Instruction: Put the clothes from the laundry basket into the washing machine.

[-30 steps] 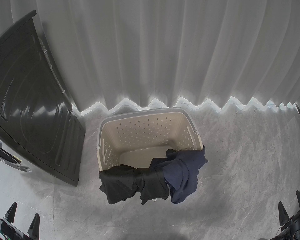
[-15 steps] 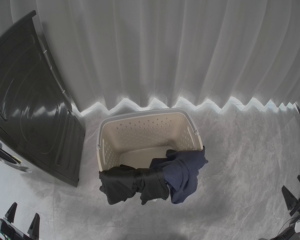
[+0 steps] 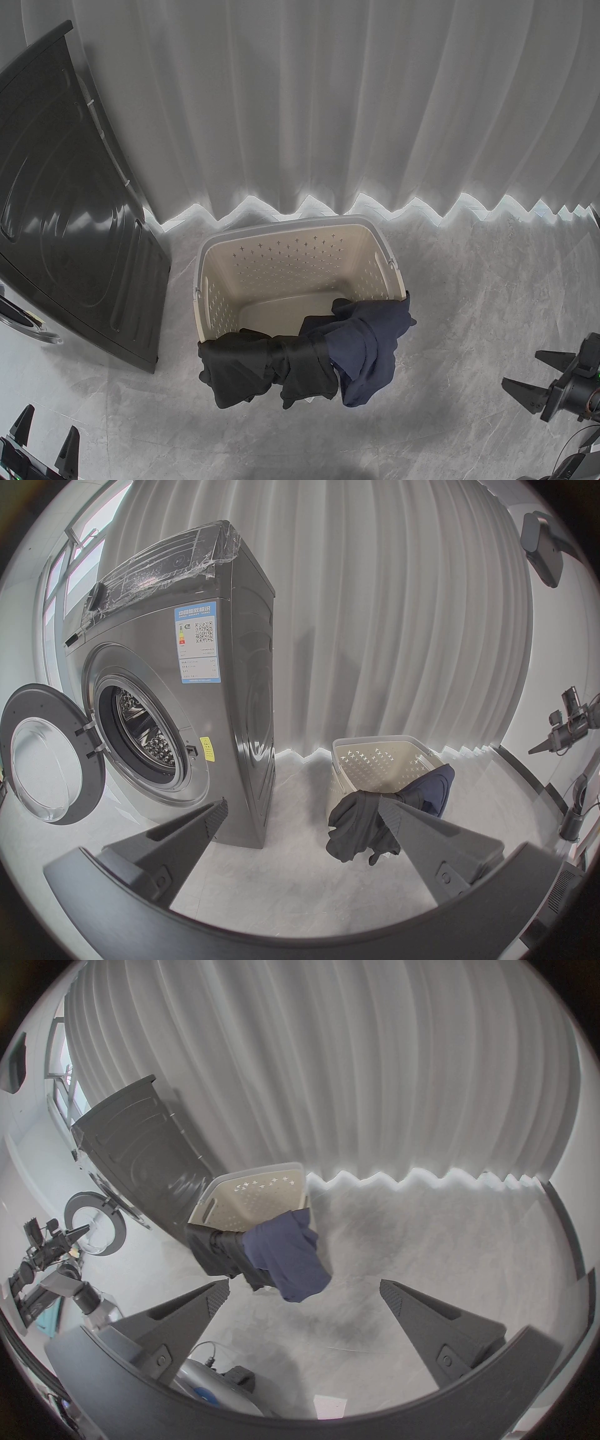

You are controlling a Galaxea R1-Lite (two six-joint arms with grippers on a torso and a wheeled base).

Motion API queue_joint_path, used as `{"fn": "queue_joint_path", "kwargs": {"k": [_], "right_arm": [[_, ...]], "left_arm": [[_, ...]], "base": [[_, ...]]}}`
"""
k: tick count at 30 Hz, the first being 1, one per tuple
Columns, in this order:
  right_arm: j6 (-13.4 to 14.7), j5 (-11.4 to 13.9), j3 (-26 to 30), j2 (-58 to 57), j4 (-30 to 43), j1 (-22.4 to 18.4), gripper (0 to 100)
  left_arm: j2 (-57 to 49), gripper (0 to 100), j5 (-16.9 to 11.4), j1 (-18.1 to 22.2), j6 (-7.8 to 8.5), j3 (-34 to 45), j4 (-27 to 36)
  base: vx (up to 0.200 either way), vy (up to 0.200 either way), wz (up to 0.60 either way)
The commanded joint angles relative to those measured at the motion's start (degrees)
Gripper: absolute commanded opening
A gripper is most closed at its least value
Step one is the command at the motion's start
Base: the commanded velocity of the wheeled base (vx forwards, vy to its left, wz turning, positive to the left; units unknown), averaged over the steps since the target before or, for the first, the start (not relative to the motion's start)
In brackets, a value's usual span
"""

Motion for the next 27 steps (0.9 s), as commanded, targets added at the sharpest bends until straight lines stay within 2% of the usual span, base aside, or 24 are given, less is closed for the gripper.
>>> {"fn": "queue_joint_path", "kwargs": {"k": [1, 4, 6, 8, 13, 22, 27], "right_arm": [[2.72, -0.25, -0.32, 16.12, -9.10, 5.59, 100], [2.64, -0.51, -0.40, 20.78, -14.38, 5.59, 100], [2.64, -0.86, -0.40, 21.74, -15.43, 5.67, 100], [2.72, -2.36, -0.93, 26.58, -18.86, 6.20, 100], [3.08, -3.50, -1.46, 30.97, -22.81, 8.05, 100], [3.95, -4.03, -3.92, 35.54, -23.69, 8.93, 100], [4.57, -4.99, -5.59, 38.44, -24.13, 11.74, 100]], "left_arm": [[-0.77, 100, 0.04, 0.00, -0.08, 0.92, -0.01], [-0.77, 100, -0.04, 0.00, -0.08, 0.92, -0.01], [-0.77, 100, -0.04, 0.00, -0.08, 0.92, -0.01], [-0.77, 100, -0.04, 0.00, -0.08, 0.92, -0.01], [-0.77, 100, -0.04, 0.00, -0.08, 0.92, -0.01], [-0.77, 100, -0.04, 0.00, -0.08, 0.92, -0.01], [-0.77, 100, -0.04, 0.00, -0.08, 0.92, -0.01]], "base": [[0.000, 0.000, 0.00], [0.000, 0.000, 0.00], [0.000, 0.000, 0.00], [0.000, 0.000, 0.00], [0.000, 0.000, 0.00], [0.000, 0.000, 0.00], [0.000, 0.000, 0.00]]}}
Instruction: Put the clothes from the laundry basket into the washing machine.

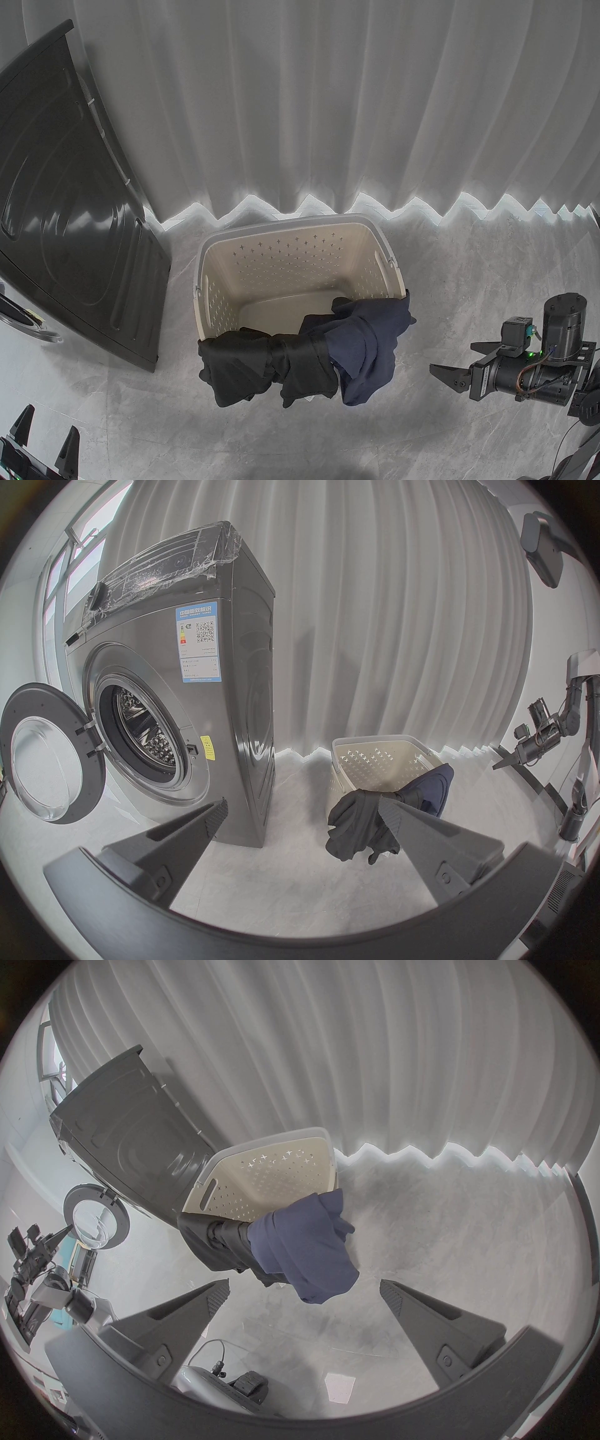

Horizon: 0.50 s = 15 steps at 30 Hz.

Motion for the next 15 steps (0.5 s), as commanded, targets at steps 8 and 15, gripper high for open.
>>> {"fn": "queue_joint_path", "kwargs": {"k": [8, 15], "right_arm": [[1.68, -2.02, -4.47, 12.84, -3.65, 4.47, 100], [2.91, -2.02, -7.02, 21.89, -9.45, 4.56, 100]], "left_arm": [[-0.77, 100, 0.02, 0.00, -0.02, 0.92, -0.01], [-0.77, 100, 0.02, 0.00, -0.02, 0.92, -0.01]], "base": [[0.000, 0.000, 0.00], [0.000, 0.000, 0.00]]}}
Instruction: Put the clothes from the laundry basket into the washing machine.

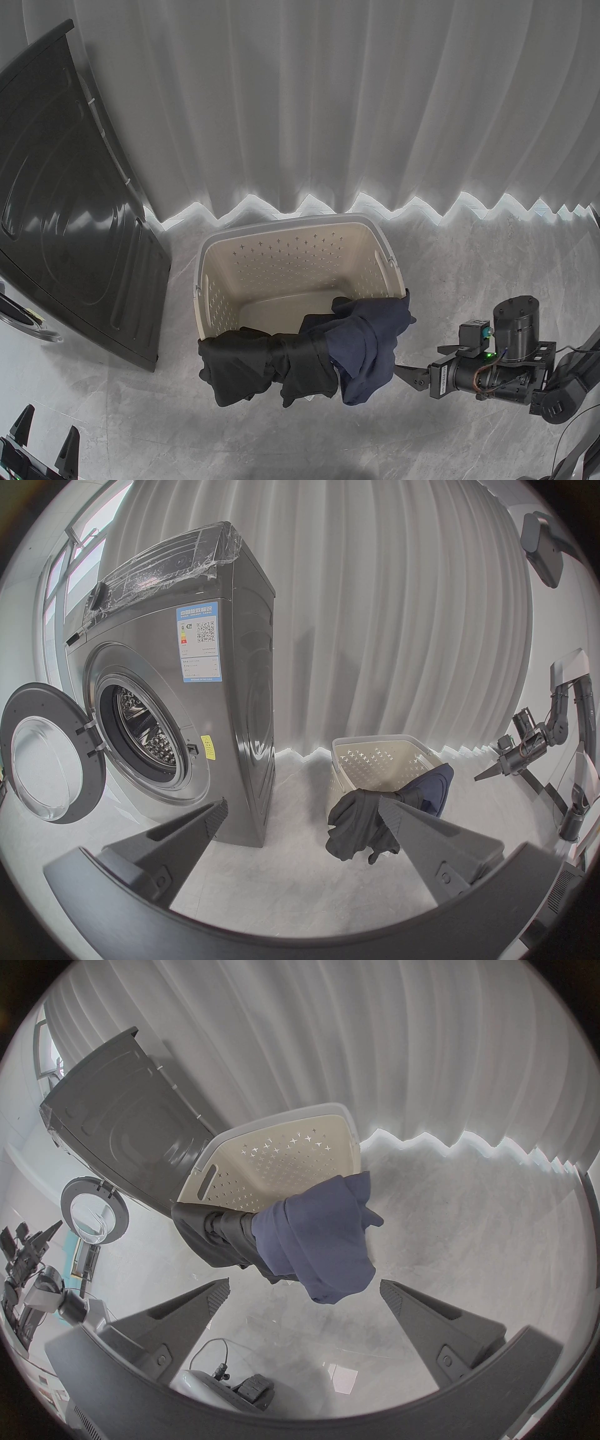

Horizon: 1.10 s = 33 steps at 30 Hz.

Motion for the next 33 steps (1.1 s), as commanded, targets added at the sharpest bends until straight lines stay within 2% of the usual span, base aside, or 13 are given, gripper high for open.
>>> {"fn": "queue_joint_path", "kwargs": {"k": [1, 4, 10, 17, 25, 29, 33], "right_arm": [[0.56, -0.06, -1.84, 7.62, -3.08, 0.34, 100], [1.09, -0.06, -3.16, 11.66, -5.98, 0.43, 100], [1.44, -0.06, -7.03, 15.70, -6.68, -0.10, 100], [3.90, -0.76, -10.81, 19.13, -6.77, 0.87, 100], [4.16, -0.94, -14.06, 23.26, -9.23, 1.49, 100], [4.43, -2.25, -15.46, 23.70, -9.32, 1.40, 100], [5.57, -2.43, -16.87, 24.05, -9.32, 1.31, 100]], "left_arm": [[-0.77, 100, 0.02, 0.00, -0.02, 0.92, -0.01], [-0.77, 100, 0.02, 0.00, -0.02, 0.92, -0.01], [-0.77, 100, 0.02, 0.00, -0.02, 0.92, -0.01], [-0.77, 100, 0.11, 0.00, -0.02, 0.92, -0.01], [-0.77, 100, 0.11, 0.00, -0.02, 0.92, -0.01], [-0.77, 100, 0.11, 0.00, -0.10, 0.92, -0.01], [-0.77, 100, 0.11, 0.00, -0.10, 0.92, -0.01]], "base": [[0.000, 0.000, 0.00], [0.000, 0.000, 0.00], [0.000, 0.000, 0.00], [0.000, 0.000, 0.00], [0.000, 0.000, 0.00], [0.000, 0.000, 0.00], [0.000, 0.000, 0.00]]}}
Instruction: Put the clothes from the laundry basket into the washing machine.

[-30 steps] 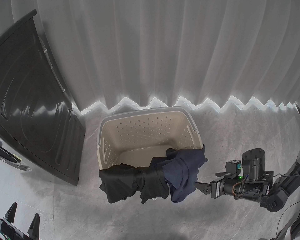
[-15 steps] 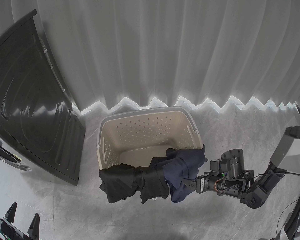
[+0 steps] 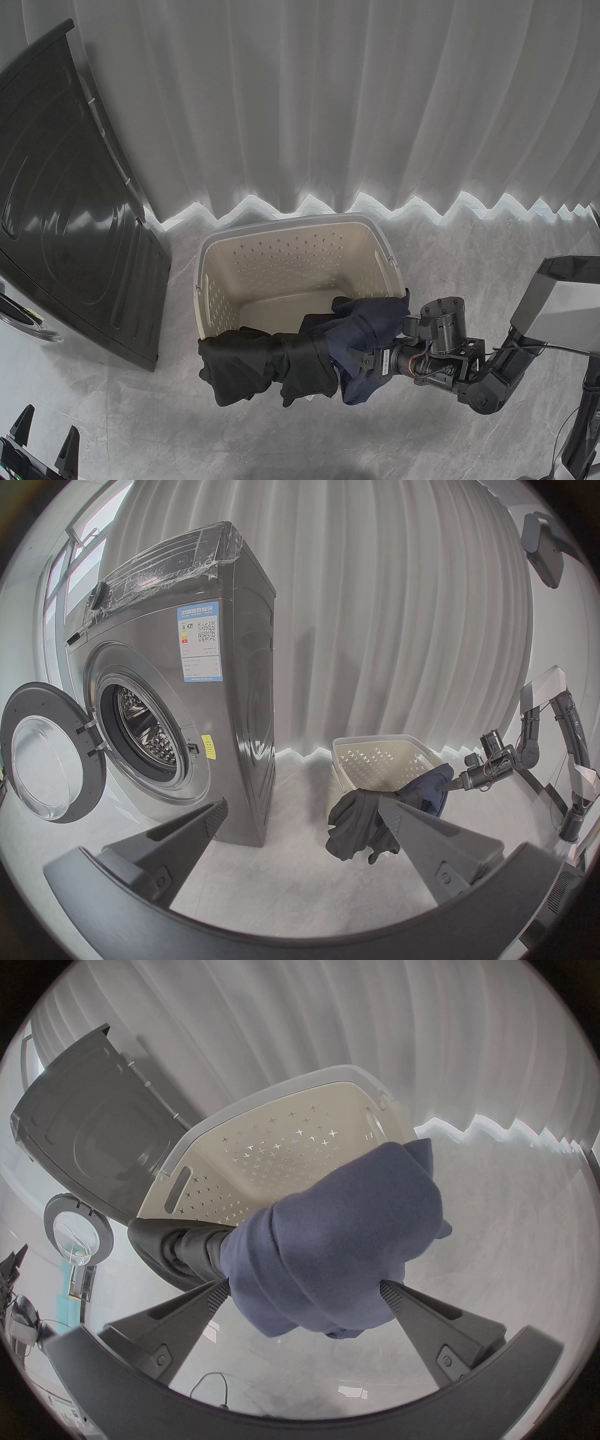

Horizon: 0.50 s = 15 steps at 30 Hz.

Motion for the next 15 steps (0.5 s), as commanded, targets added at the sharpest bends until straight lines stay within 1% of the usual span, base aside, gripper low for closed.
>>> {"fn": "queue_joint_path", "kwargs": {"k": [1, 3, 4, 11, 12, 15], "right_arm": [[0.69, -0.16, -1.48, 0.84, 0.05, -0.07, 100], [0.69, -0.08, -1.39, 0.84, 0.05, -0.07, 100], [0.69, -0.16, -1.39, 0.84, 0.05, 0.02, 0], [2.36, -0.16, -0.86, 0.75, 0.05, 1.25, 0], [3.33, -0.16, -0.69, 0.67, 0.05, 1.78, 0], [4.56, -0.16, -0.34, 0.05, 0.05, 2.66, 0]], "left_arm": [[-0.77, 100, 0.04, 0.00, -0.02, 0.92, -0.01], [-0.77, 100, 0.04, 0.00, -0.02, 0.92, -0.01], [-0.77, 100, 0.04, 0.00, -0.02, 0.92, -0.01], [-0.77, 100, 0.04, 0.00, -0.02, 0.92, -0.01], [-0.77, 100, 0.04, 0.00, -0.02, 0.92, -0.01], [-0.77, 100, 0.04, 0.00, -0.02, 0.92, -0.01]], "base": [[0.000, 0.000, 0.00], [0.000, 0.000, 0.00], [0.000, 0.000, 0.00], [0.000, 0.000, 0.00], [0.000, 0.000, 0.00], [0.000, 0.000, 0.00]]}}
